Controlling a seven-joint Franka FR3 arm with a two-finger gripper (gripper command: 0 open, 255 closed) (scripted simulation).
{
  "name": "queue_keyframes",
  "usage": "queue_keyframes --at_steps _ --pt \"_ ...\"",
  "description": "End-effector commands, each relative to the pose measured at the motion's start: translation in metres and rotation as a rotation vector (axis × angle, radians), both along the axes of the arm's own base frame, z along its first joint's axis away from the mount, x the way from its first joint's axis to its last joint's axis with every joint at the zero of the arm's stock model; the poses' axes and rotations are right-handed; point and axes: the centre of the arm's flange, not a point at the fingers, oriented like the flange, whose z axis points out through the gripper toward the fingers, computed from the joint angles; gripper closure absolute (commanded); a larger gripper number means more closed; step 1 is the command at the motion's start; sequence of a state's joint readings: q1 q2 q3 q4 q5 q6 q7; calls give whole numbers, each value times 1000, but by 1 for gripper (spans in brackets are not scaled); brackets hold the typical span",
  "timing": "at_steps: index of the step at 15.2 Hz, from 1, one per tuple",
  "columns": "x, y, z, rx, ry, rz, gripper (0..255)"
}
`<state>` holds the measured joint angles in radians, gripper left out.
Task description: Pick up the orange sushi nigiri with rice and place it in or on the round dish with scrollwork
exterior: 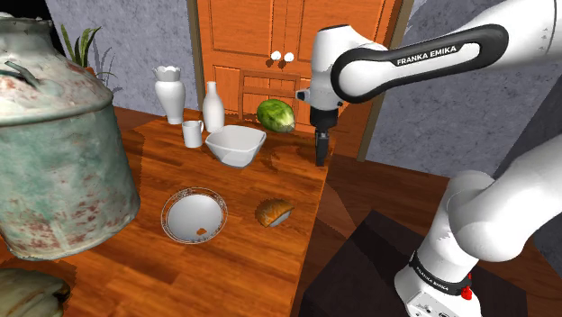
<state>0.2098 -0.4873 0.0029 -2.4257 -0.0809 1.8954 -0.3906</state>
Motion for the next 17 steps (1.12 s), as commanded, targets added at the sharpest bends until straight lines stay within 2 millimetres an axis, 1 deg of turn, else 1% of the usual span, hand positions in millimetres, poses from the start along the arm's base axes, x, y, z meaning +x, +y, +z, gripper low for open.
queue_keyframes --at_steps 1,4,7,10,13,14,17 --pt "10 15 -16 11 -1 106 0" --pt "21 41 -41 26 1 257 0" --pt "27 68 -66 41 2 409 0" --pt "30 97 -90 56 3 561 0" --pt "28 126 -114 71 4 713 0" --pt "28 126 -114 71 4 714 0" --pt "28 126 -130 71 4 714 0"
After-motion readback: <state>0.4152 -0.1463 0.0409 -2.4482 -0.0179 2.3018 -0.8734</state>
